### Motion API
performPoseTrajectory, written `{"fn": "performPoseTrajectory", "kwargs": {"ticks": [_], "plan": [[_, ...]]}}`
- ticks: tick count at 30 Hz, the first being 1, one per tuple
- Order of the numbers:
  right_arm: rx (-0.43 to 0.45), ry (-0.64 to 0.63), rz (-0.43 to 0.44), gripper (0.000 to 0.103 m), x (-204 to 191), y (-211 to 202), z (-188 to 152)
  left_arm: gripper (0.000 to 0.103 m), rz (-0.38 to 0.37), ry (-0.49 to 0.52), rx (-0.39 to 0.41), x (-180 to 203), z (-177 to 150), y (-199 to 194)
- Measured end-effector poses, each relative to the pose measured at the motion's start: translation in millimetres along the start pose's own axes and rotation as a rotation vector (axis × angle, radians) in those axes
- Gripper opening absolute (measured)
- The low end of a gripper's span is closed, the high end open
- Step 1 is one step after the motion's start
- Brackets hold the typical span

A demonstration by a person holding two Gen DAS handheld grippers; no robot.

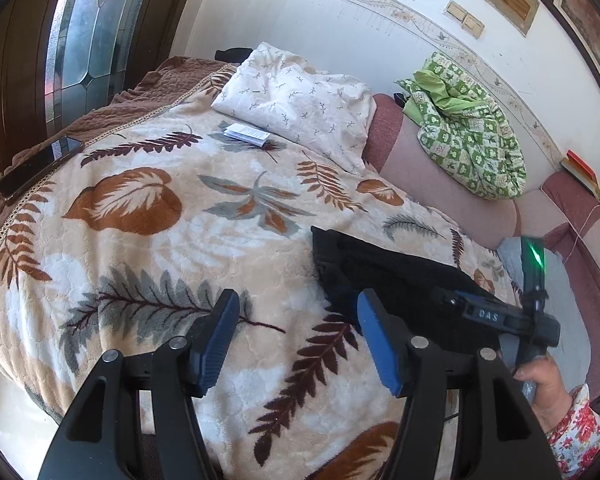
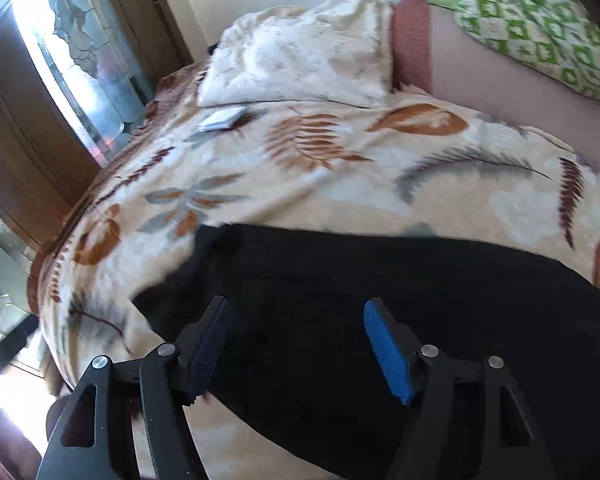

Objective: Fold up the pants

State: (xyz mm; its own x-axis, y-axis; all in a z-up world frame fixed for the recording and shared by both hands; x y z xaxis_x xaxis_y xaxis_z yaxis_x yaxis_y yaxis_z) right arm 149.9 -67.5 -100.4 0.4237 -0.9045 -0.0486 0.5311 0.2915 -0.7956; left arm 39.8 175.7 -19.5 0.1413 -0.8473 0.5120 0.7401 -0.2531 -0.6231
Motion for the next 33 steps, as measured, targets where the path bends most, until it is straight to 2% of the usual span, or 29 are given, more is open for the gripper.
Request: {"fn": "performPoseTrajectory", "kwargs": {"ticks": [2, 4, 5, 6, 8, 9, 10, 11, 12, 13, 15, 16, 20, 22, 24, 25, 27, 28, 29, 30, 33], "plan": [[-0.049, 0.039, -0.107, 0.074, 50.4, -14.1, -38.6, 0.061, -0.003, 0.019, -0.008, 9.2, -3.7, 0.8], [-0.099, 0.118, -0.177, 0.074, 105.3, -28.2, -75.6, 0.061, -0.006, 0.037, -0.015, 18.5, -7.0, 1.2], [-0.099, 0.172, -0.193, 0.06, 135.1, -40.4, -95.3, 0.061, -0.006, 0.048, -0.017, 23.8, -8.8, 1.4], [-0.061, 0.233, -0.1, 0.042, 157.6, -53.0, -110.6, 0.061, -0.004, 0.061, -0.021, 28.9, -10.5, 2.0], [-0.004, 0.344, 0.051, 0.034, 184.0, -71.6, -128.0, 0.061, 0.0, 0.087, -0.03, 39.2, -14.6, 3.7], [0.011, 0.4, 0.058, 0.034, 198.2, -82.9, -134.2, 0.061, 0.001, 0.098, -0.033, 43.6, -16.7, 4.5], [0.005, 0.409, -0.007, 0.039, 207.9, -90.3, -138.4, 0.061, 0.002, 0.107, -0.039, 48.2, -18.6, 5.8], [-0.015, 0.406, -0.122, 0.053, 221.2, -98.6, -144.1, 0.061, 0.004, 0.114, -0.045, 52.4, -21.3, 7.1], [-0.025, 0.409, -0.194, 0.074, 231.8, -103.5, -148.8, 0.061, 0.005, 0.122, -0.052, 56.3, -23.6, 8.4], [-0.036, 0.439, -0.24, 0.078, 246.9, -107.0, -158.0, 0.062, 0.008, 0.132, -0.058, 60.3, -26.1, 9.4], [-0.081, 0.512, -0.298, 0.078, 268.9, -109.8, -174.3, 0.062, 0.022, 0.161, -0.066, 67.3, -31.0, 11.4], [-0.074, 0.546, -0.314, 0.078, 278.8, -115.0, -180.3, 0.062, 0.029, 0.172, -0.069, 69.8, -33.1, 12.7], [0.001, 0.537, -0.324, 0.078, 282.2, -134.5, -176.8, 0.062, 0.055, 0.167, -0.096, 74.2, -37.4, 25.0], [0.055, 0.468, -0.328, 0.078, 264.3, -144.8, -161.7, 0.062, 0.061, 0.152, -0.106, 75.4, -37.8, 31.2], [0.135, 0.37, -0.39, 0.079, 238.0, -155.0, -140.5, 0.062, 0.073, 0.129, -0.116, 75.1, -36.9, 38.6], [0.179, 0.328, -0.413, 0.082, 226.4, -160.4, -133.0, 0.062, 0.074, 0.115, -0.121, 74.4, -36.2, 42.4], [0.257, 0.267, -0.414, 0.103, 205.2, -163.2, -119.2, 0.062, 0.077, 0.082, -0.13, 72.2, -34.7, 50.6], [0.268, 0.248, -0.378, 0.103, 194.6, -158.9, -111.2, 0.062, 0.076, 0.068, -0.131, 70.9, -34.1, 54.5], [0.242, 0.234, -0.337, 0.103, 186.9, -150.1, -106.3, 0.062, 0.077, 0.059, -0.13, 70.1, -34.4, 58.8], [0.177, 0.21, -0.293, 0.103, 179.9, -136.0, -100.9, 0.062, 0.081, 0.053, -0.128, 68.6, -34.0, 63.0], [0.128, 0.107, -0.27, 0.103, 155.5, -112.9, -86.7, 0.062, 0.084, 0.042, -0.128, 64.2, -32.7, 78.3]]}}
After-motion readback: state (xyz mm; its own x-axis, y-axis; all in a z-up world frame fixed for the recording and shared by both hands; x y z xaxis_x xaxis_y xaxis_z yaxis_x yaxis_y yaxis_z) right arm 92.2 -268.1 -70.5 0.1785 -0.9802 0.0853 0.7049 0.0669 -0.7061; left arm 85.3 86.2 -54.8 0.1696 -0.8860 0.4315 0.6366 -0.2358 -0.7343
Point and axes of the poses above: each gripper's, at about its wrist camera, not at the fingertips, and y roughly the way its jaws point, x to its right, z to its top, the point moved 5 cm from there along y, roughly the way its jaws point, and after that the axes turned 12 degrees about -y, right-handed, at the moved point
